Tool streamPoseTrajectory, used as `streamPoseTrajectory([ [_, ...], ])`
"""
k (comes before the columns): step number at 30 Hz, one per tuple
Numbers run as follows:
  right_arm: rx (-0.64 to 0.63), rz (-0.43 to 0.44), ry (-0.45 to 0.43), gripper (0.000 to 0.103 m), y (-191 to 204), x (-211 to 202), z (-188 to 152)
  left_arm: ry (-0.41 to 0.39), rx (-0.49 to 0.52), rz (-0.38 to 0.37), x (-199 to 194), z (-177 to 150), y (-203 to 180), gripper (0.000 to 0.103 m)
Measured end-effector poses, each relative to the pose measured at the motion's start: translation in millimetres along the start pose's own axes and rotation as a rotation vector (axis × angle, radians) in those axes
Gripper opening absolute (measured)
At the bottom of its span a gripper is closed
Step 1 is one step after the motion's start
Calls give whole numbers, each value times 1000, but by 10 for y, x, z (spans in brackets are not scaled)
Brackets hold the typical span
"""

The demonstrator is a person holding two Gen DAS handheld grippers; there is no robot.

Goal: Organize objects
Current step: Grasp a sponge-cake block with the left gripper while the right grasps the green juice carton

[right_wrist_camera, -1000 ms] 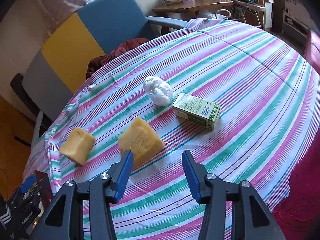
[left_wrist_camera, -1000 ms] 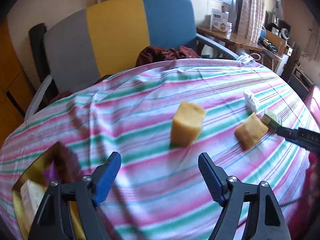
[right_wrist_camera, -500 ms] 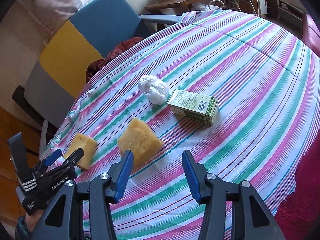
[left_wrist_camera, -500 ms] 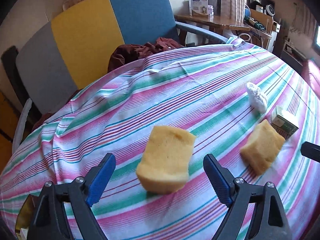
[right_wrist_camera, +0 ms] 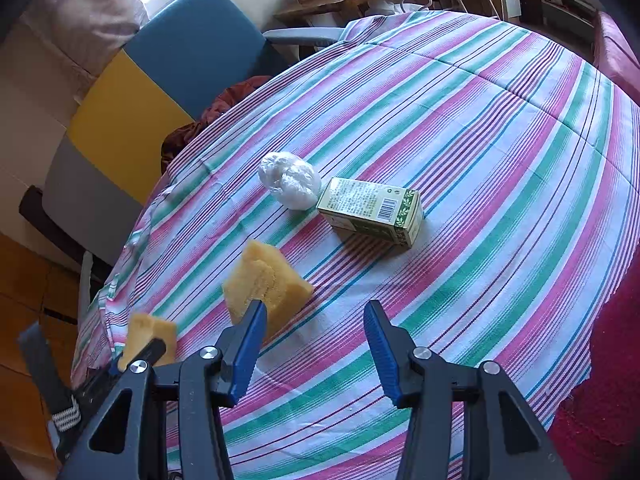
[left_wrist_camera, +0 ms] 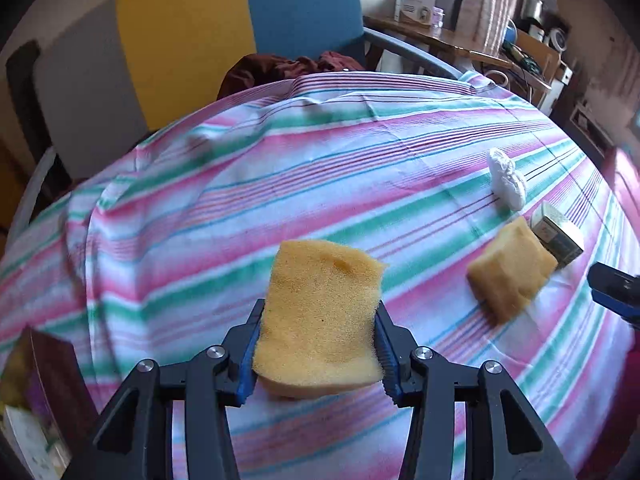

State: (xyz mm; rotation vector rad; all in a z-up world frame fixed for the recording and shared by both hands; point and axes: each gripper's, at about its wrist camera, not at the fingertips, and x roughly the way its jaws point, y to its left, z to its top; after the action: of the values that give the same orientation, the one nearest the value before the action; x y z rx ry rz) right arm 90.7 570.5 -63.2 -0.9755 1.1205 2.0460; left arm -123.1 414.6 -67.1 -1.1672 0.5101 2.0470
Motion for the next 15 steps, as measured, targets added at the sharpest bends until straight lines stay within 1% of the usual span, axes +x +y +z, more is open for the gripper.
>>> streamPoseTrajectory([
  [4,-2,-9,23,51,0,33,7,11,-57,-24,-164,-235,28,49],
  [7,-50,-29,33,51,30,10,76,6,-55,-36,-317,-405,5,49],
  [9,-120,-70,30,51,45,-13,180,-2,-52,-43,-418,-489,15,49],
  [12,-267,-169,11,51,44,13,376,-9,-70,-71,-571,-595,60,49],
  [14,-349,-198,25,51,39,85,476,-20,-80,-79,-675,-654,84,49],
  [15,-386,-207,47,51,36,142,520,-24,-86,-85,-726,-683,95,49],
])
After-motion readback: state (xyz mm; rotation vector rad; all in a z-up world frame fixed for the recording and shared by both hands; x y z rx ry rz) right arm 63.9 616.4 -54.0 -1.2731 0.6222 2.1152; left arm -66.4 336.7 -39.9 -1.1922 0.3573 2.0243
